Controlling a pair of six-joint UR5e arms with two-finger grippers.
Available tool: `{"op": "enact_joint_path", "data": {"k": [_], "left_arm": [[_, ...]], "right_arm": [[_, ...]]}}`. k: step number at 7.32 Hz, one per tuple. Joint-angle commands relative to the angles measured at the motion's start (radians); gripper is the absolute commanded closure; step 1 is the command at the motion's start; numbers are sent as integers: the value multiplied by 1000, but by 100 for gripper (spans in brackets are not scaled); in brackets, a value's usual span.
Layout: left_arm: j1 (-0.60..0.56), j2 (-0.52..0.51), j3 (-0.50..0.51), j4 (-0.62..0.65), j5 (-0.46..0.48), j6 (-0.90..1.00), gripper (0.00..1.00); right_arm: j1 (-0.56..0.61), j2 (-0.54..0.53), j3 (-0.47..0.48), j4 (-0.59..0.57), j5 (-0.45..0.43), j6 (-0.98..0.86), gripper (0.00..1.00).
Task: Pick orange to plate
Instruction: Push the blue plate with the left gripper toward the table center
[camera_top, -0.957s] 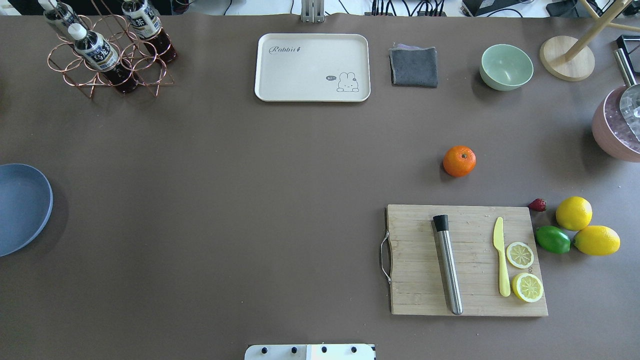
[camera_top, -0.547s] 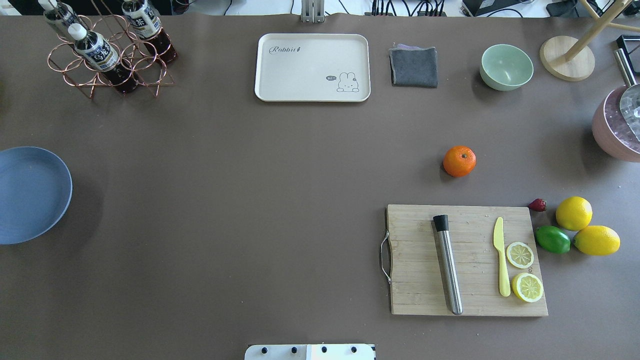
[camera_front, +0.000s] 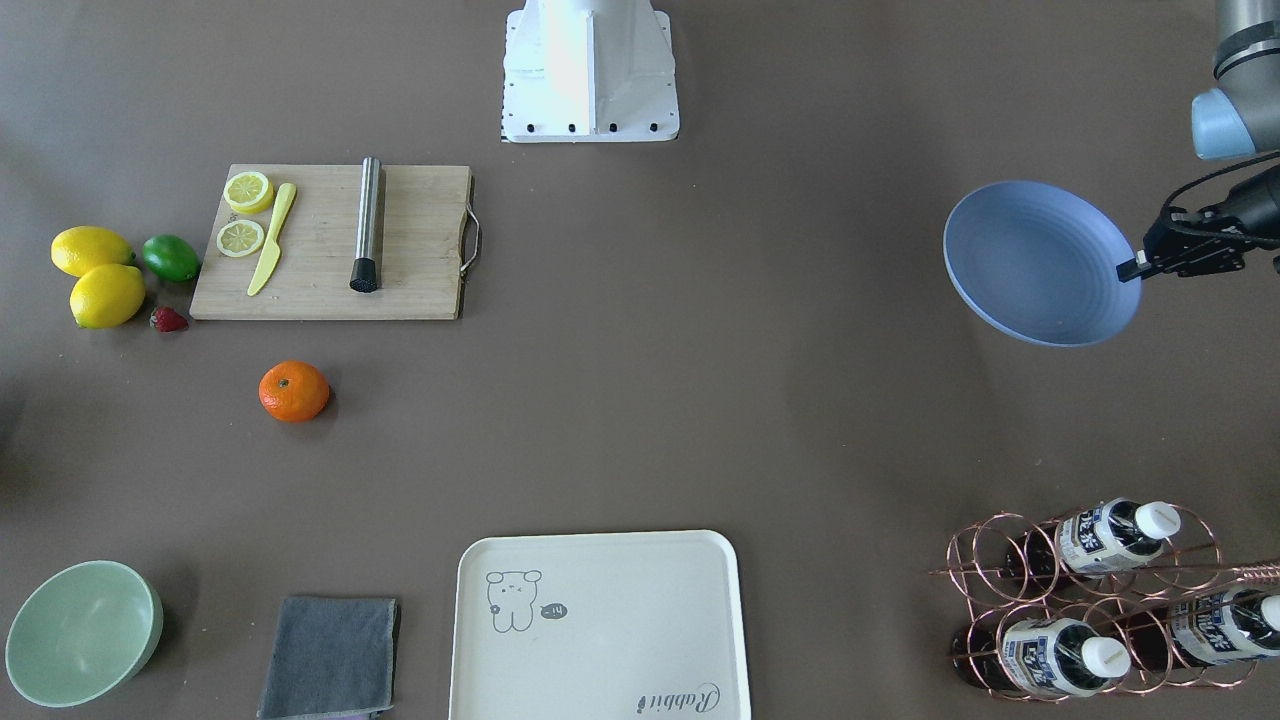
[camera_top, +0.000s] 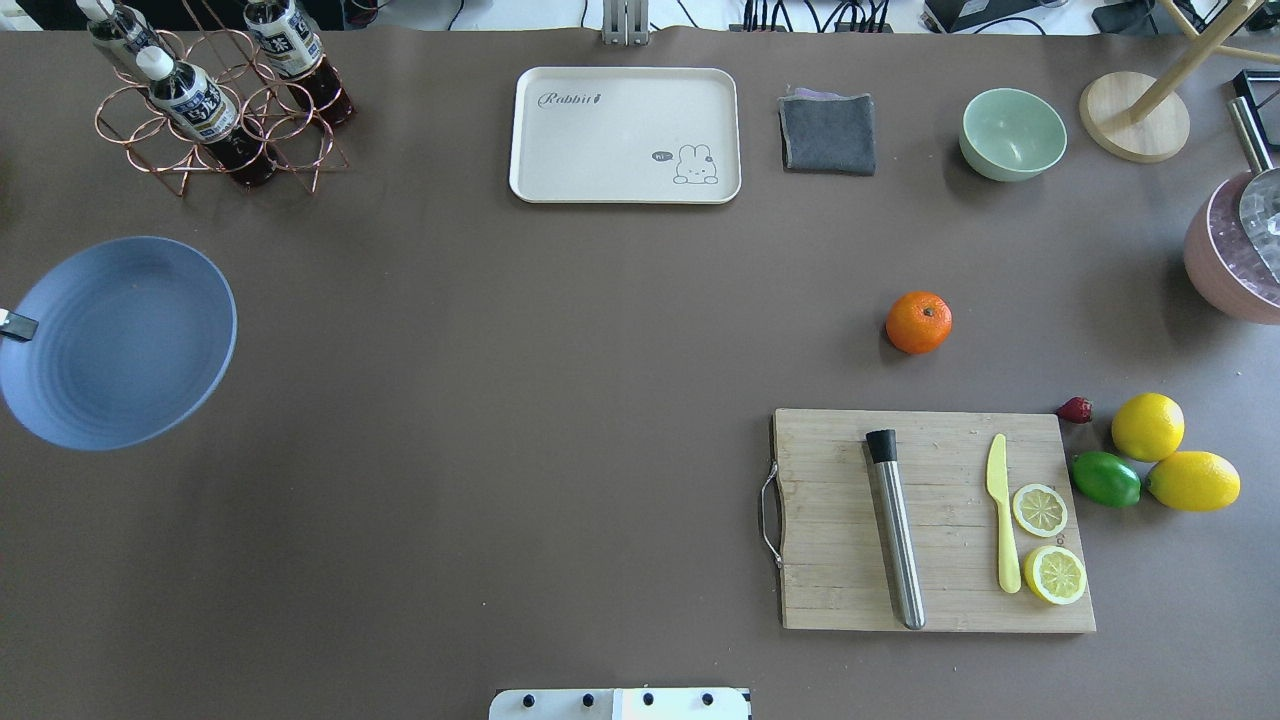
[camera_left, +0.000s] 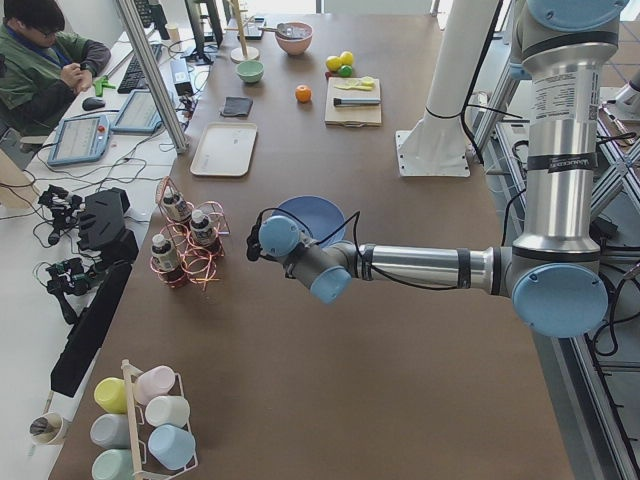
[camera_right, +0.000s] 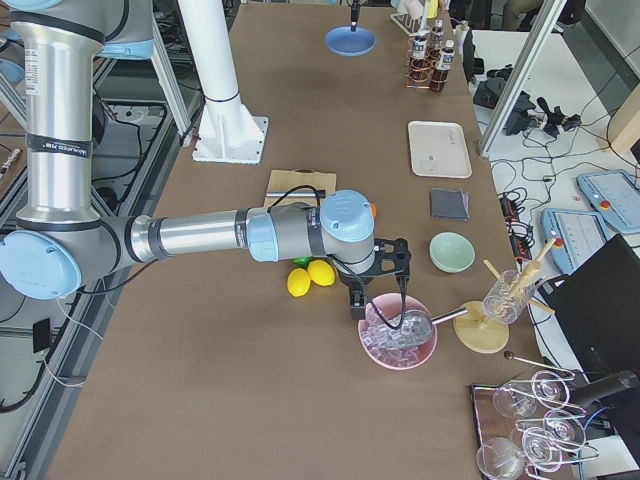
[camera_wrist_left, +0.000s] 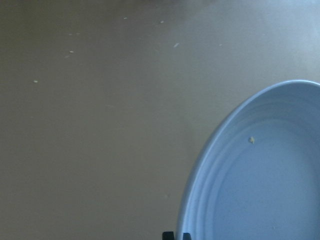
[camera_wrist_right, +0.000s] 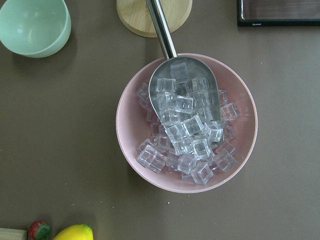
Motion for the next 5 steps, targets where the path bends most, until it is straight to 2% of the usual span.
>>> {"op": "enact_joint_path", "data": {"k": [1,4,5], "left_arm": [[245,-85,-173,-31,195,-429,100],[507,-290,-161,-8,439,-698,100],[589,-366,-160,53,537,-759,100]], "right_arm": [[-28,-2,-3,42,-11,46,0],[-136,75,2,43,-31,267,0],[-179,87,15,46,-32,322,0]]}}
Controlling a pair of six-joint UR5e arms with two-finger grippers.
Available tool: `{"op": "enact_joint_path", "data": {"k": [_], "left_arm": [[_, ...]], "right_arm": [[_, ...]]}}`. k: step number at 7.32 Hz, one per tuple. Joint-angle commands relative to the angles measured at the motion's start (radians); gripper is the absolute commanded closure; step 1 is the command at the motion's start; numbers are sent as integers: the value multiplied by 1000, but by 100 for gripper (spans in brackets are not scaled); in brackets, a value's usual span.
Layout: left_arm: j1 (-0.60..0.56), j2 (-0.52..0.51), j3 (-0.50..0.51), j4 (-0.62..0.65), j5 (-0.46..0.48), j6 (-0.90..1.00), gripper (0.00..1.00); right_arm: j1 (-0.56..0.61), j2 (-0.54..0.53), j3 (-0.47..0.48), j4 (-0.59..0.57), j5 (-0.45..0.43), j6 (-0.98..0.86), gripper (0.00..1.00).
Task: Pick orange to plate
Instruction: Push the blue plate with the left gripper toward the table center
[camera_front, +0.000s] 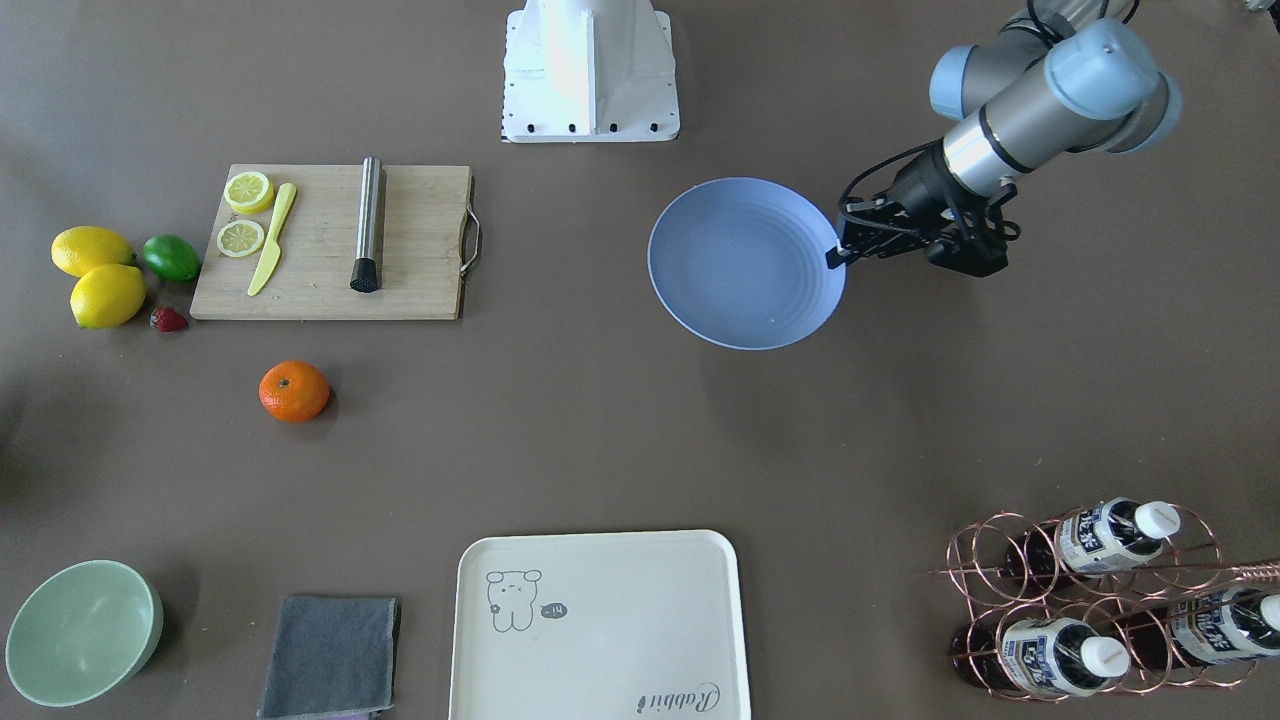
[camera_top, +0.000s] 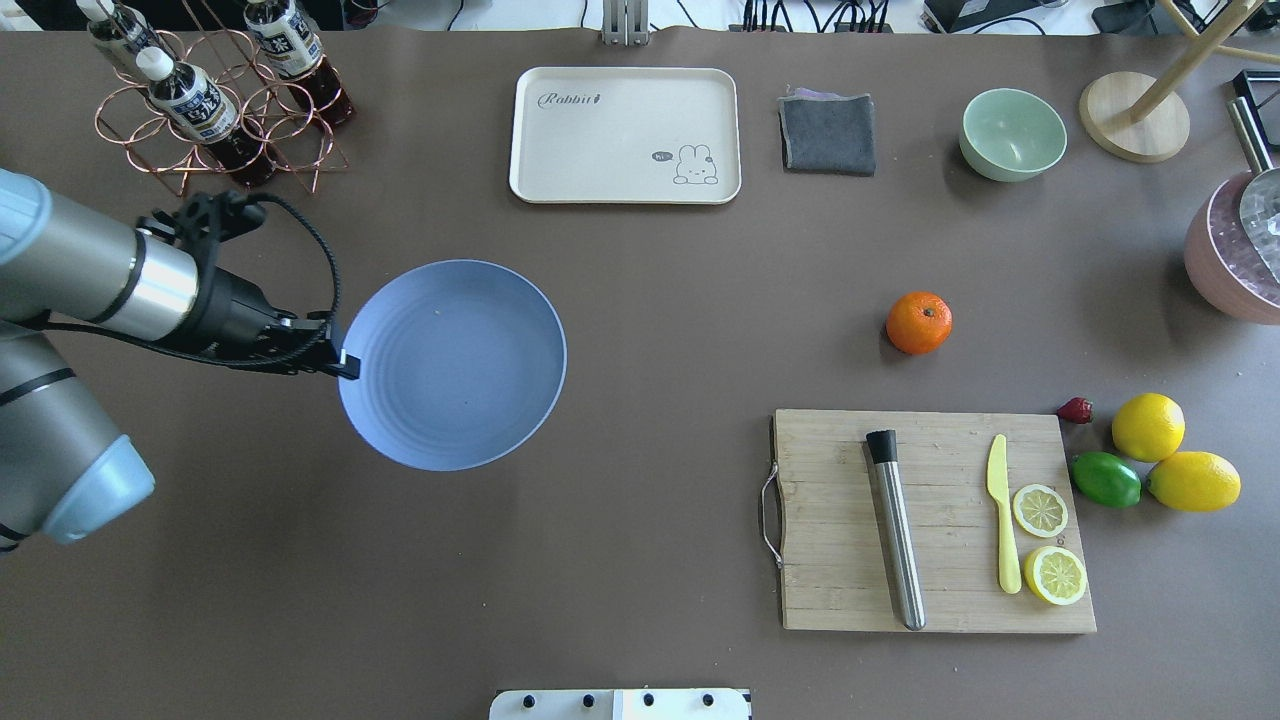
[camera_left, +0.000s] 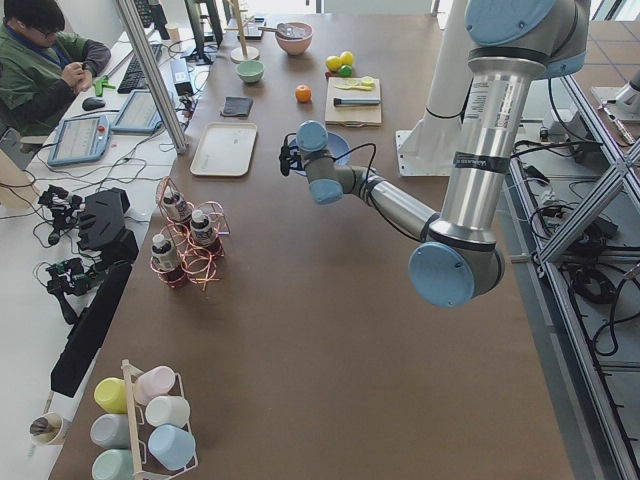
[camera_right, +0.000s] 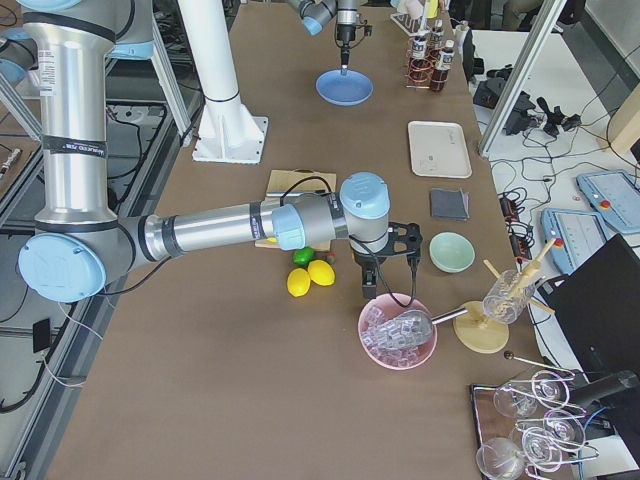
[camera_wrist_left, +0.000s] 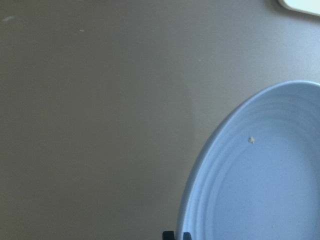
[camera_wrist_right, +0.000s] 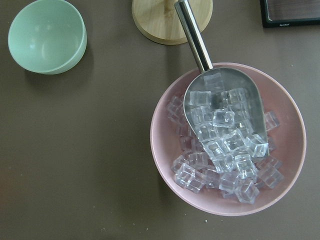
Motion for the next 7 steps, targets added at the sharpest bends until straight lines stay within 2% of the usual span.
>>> {"op": "enact_joint_path", "data": {"k": [1,3,4,6,7], "left_arm": [[185,-164,5,130,211,-107,100],[268,-229,89,146,340,-132,100],[267,-248,141,140,348,-130,100],[265,-260,175,136,384,-127,100],[264,-260,175,136,384,-127,45]], "right_arm": [[-69,33,17,3,-2,99,0],[-103,74,14,1,0,165,0],[-134,100,14,3,0,230,0],[-189,142,10,3,-5,286,0],[-212,168,7,1,-8,318,0]]}}
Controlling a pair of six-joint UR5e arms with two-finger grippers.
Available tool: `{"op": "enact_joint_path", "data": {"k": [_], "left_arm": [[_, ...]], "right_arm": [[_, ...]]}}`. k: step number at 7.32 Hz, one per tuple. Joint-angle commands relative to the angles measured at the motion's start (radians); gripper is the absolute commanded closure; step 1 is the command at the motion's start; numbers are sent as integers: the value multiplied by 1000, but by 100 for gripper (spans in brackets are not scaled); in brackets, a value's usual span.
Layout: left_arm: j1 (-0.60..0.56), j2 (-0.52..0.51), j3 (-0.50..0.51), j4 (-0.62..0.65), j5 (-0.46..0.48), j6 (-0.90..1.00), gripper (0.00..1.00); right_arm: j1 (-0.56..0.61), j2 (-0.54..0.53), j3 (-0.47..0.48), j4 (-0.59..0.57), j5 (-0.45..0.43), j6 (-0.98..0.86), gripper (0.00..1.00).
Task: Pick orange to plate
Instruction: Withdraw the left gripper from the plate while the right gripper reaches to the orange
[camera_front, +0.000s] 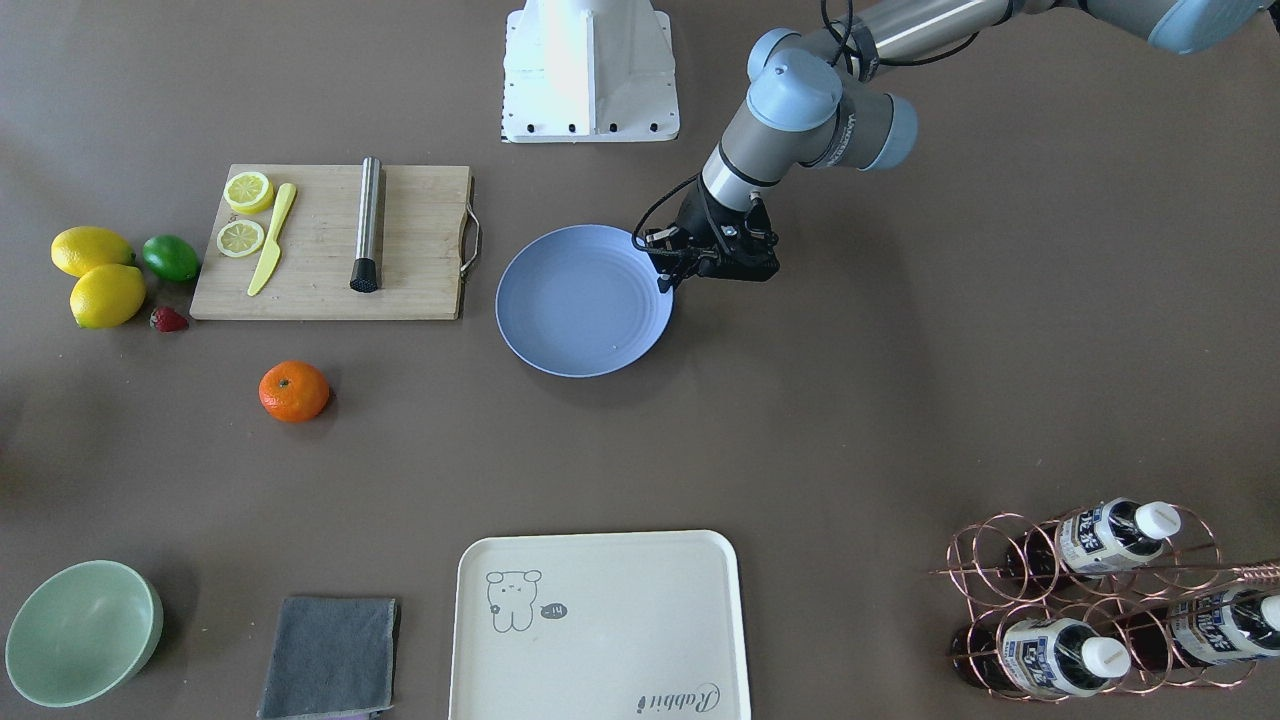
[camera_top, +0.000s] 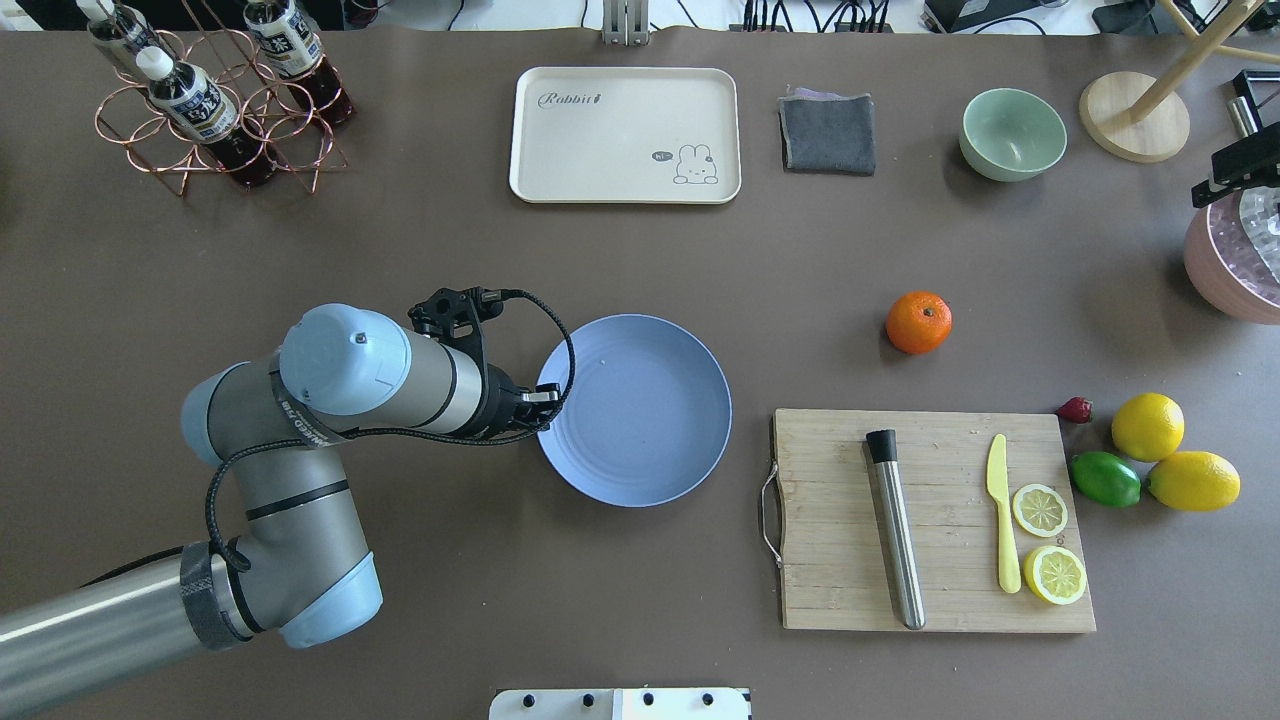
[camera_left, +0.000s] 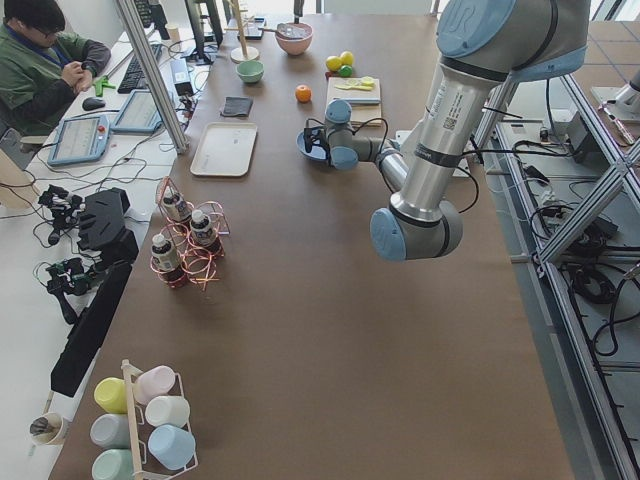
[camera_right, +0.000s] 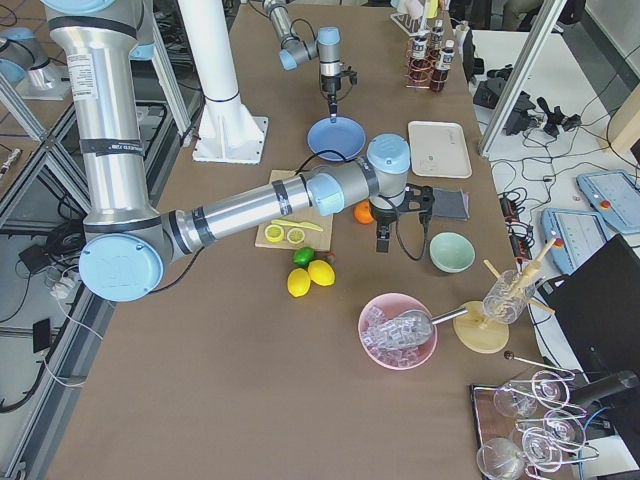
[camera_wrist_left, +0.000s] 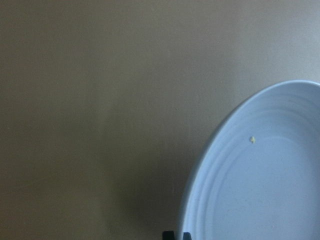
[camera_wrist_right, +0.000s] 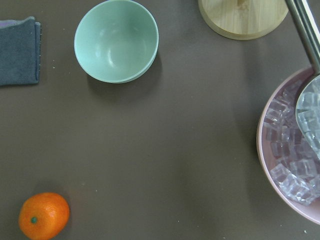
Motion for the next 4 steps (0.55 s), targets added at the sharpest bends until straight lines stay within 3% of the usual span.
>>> {"op": "enact_joint_path", "data": {"k": [1,4], "left_arm": [[0,-4,4,-16,7,-1,1],[-37,-2,-16,-50,1,-13,2]], "right_arm": [[-53,44,-3,-1,-17,54,0],[-177,113,-11,-1,-89,159,0]]}}
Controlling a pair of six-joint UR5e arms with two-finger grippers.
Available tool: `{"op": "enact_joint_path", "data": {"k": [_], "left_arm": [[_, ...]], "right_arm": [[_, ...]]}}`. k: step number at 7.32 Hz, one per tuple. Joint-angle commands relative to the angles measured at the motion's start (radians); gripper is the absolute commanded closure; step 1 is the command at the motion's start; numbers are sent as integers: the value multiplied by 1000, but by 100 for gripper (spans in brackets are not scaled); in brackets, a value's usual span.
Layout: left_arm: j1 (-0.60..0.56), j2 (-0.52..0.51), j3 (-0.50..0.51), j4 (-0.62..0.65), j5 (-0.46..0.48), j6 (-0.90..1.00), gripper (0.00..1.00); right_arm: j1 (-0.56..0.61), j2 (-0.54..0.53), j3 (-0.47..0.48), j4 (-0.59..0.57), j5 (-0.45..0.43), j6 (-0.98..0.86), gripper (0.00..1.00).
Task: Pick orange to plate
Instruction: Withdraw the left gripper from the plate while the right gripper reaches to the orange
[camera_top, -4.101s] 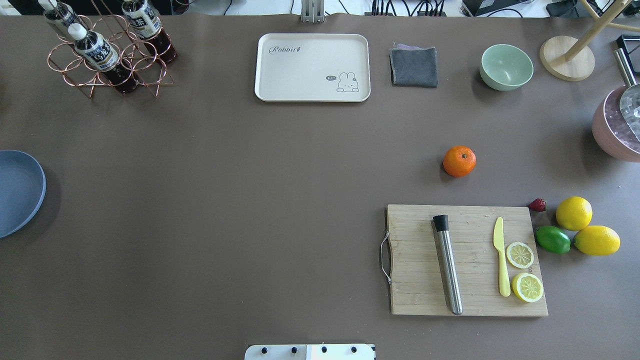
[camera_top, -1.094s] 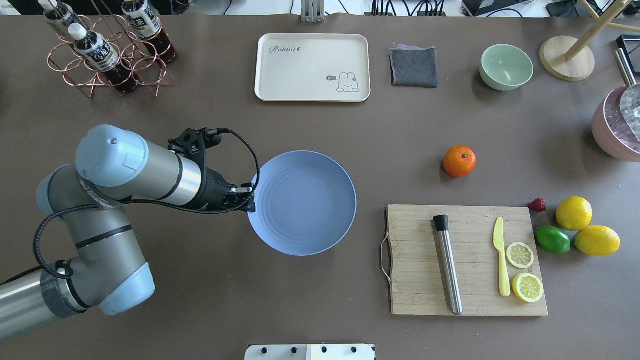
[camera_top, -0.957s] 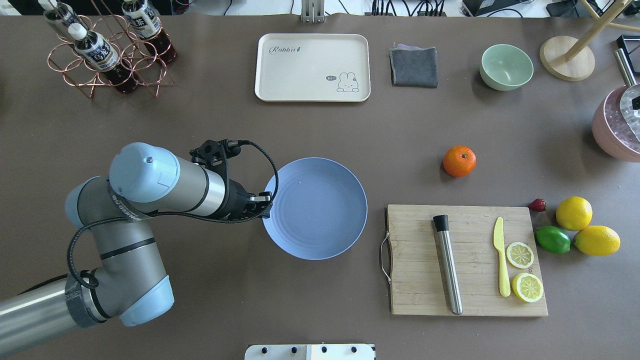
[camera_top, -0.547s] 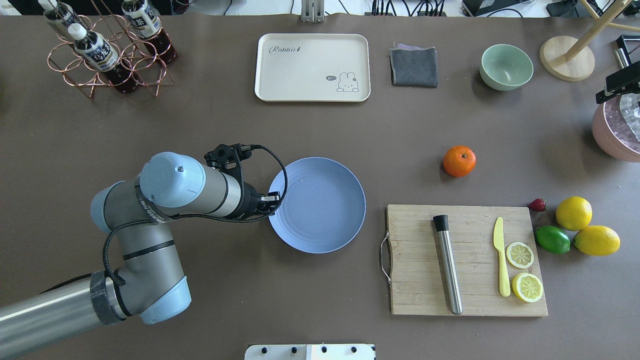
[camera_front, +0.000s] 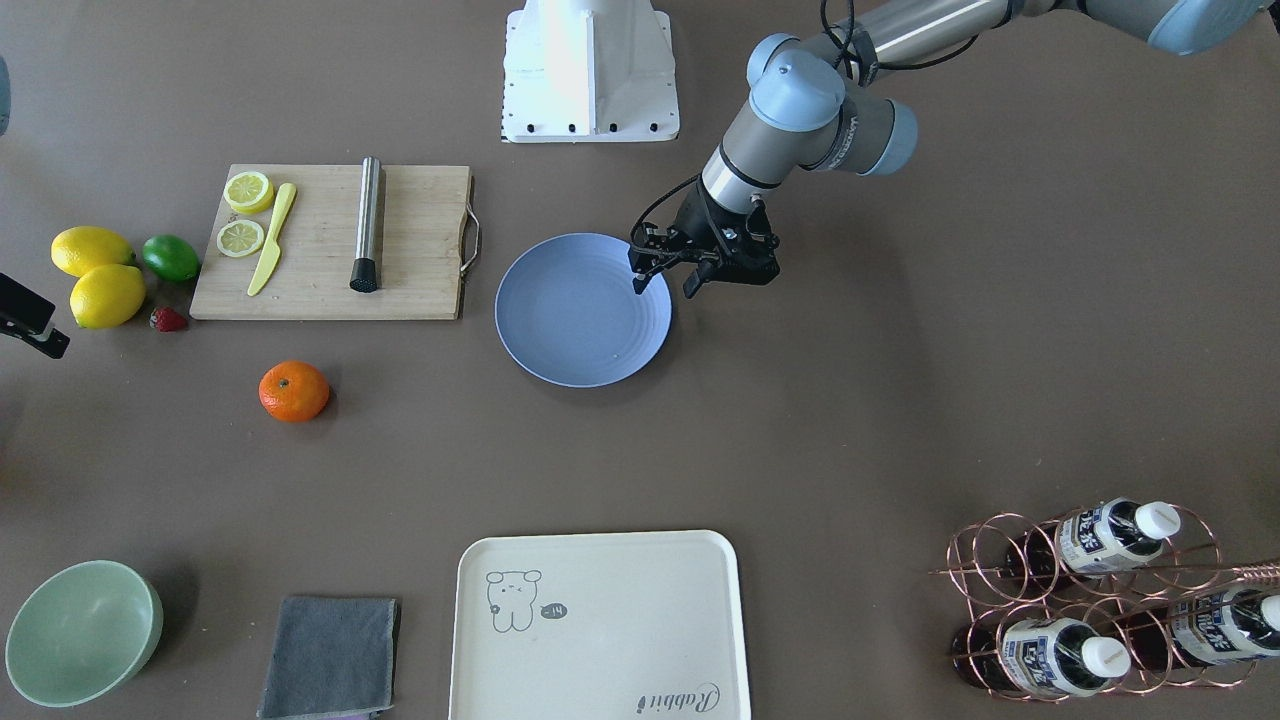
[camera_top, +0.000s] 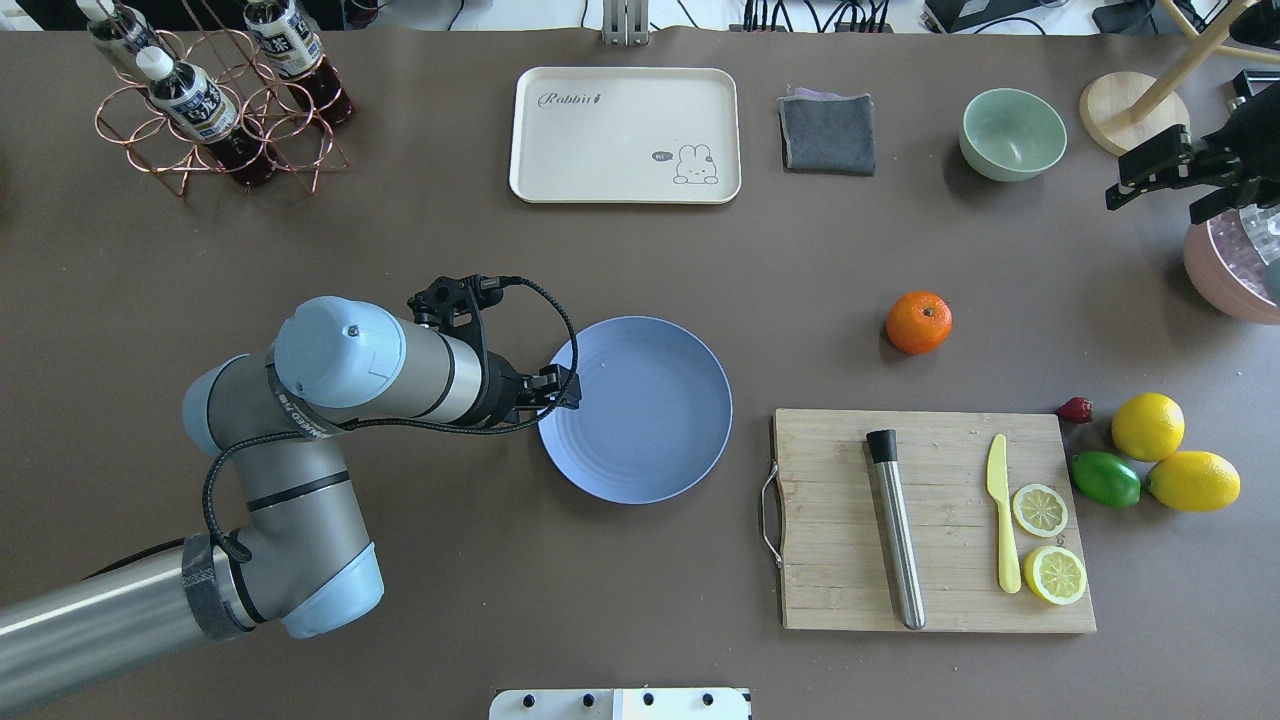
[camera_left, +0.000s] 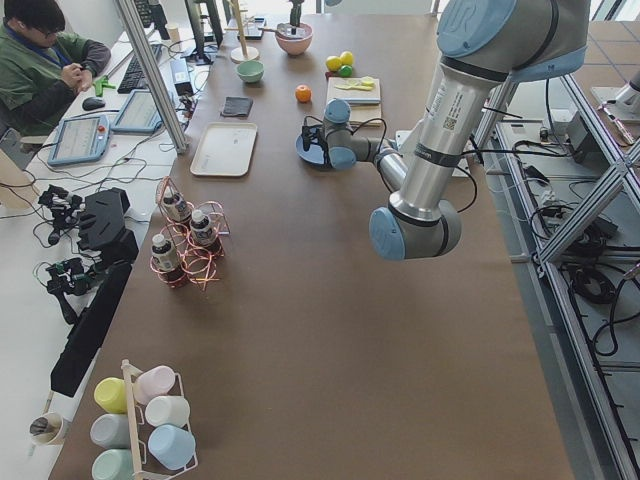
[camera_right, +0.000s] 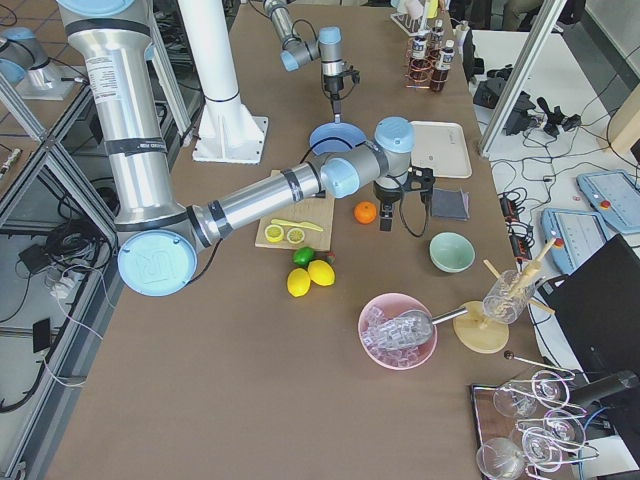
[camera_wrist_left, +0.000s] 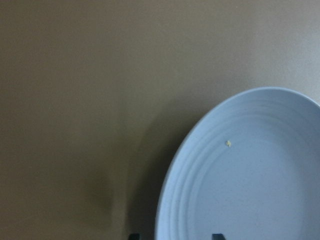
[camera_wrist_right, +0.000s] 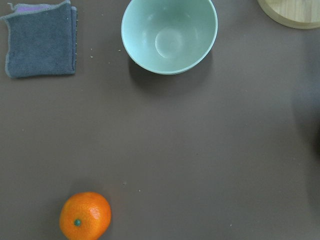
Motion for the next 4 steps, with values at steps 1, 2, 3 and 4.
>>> {"op": "enact_joint_path", "data": {"k": [1,2,3,4], "left_arm": [[-25,10,-21,-2,-1,6,2],[-37,20,-46,1,5,7,2],[-62,61,-86,6,5,12,2],[-82,67,-100,10,4,35,2]], "right_arm": [[-115,56,-2,3,-71,97,0],[-163,62,-2,30,-95,109,0],[-213,62,-9,87,-133,176,0],[-279,63,-15,130,-191,239,0]]}}
